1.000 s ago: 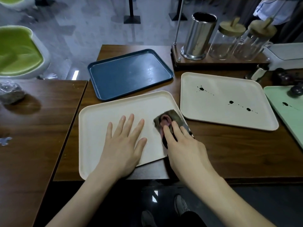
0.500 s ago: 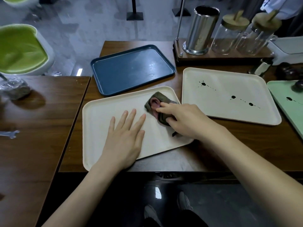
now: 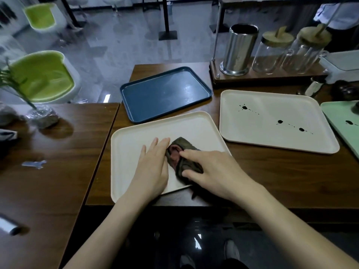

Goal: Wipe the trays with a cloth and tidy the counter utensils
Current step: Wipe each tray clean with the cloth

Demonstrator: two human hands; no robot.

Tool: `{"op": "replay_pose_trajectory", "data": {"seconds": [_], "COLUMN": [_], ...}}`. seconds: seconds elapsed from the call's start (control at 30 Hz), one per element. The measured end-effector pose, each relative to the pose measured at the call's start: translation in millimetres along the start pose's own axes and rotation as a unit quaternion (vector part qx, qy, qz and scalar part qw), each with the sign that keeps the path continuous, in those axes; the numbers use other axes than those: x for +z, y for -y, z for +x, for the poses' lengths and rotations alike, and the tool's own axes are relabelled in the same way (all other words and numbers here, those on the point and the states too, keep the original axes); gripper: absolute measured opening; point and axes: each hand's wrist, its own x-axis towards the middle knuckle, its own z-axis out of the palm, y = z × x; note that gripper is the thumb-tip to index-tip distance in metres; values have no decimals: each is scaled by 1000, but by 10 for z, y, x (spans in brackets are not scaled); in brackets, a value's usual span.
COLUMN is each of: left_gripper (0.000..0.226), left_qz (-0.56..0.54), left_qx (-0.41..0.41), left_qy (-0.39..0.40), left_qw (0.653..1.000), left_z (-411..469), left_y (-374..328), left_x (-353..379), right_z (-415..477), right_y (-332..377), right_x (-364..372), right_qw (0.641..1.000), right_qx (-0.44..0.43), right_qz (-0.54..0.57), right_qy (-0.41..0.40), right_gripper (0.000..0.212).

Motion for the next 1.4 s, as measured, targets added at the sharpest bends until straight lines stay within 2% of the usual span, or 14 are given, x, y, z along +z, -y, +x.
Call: {"op": "replay_pose_trajectory", "data": {"seconds": [0.1, 0.17, 0.3, 0.47, 0.53, 0.63, 0.77, 0.83, 0.97, 1.1, 1.17, 1.23, 1.3, 1.4], "left_gripper": [46, 37, 33, 18, 18, 18, 25, 27, 19, 20, 21, 20, 20, 20], "left_qz": [-33, -18, 52, -54, -86, -116, -105, -76, -48, -125, -151, -167, -192, -182], "left_qx": [-8, -10, -30, -114, -141, -154, -124, -115, -113, -141, -139, -132, -114, -63], "left_qy": [-17, -28, -67, -107, -127, -167, -240, -250, -245, -241, -244, -252, -272, -317], "left_qw": [999, 999, 996, 986, 978, 967, 957, 958, 962, 952, 948, 944, 936, 929], "left_z": [-12, -9, 0, -55, -63, -69, -38, 12, 110, 139, 137, 140, 142, 66], "left_y": [11, 46, 54, -142, -184, -203, -171, -193, -263, -331, -356, -346, -348, -405], "left_x": [-39, -56, -114, -134, -155, -248, -488, -610, -728, -734, -717, -698, -705, -733], "right_z": [128, 284, 580, 760, 777, 841, 882, 880, 943, 957, 946, 973, 1012, 984], "right_y": [-88, -108, -63, -30, -73, -231, -341, -344, -366, -369, -385, -423, -418, -384], "right_x": [-61, -62, 0, 84, 36, -148, -500, -641, -693, -665, -586, -469, -470, -643], "right_qw": [996, 995, 999, 996, 996, 991, 920, 896, 896, 916, 941, 975, 986, 966], "right_qx": [14, 18, -2, -56, -66, -27, 14, 13, 10, 20, -13, -37, -39, -94], "right_qz": [60, 52, 10, -70, -54, 124, 391, 443, 442, 399, 338, 219, 156, 204], "right_qy": [-59, -87, -54, -27, -27, -52, -14, 0, 35, 24, 15, 9, -37, -128], "right_gripper": [37, 28, 27, 17, 16, 13, 31, 35, 44, 35, 18, 26, 19, 17]}}
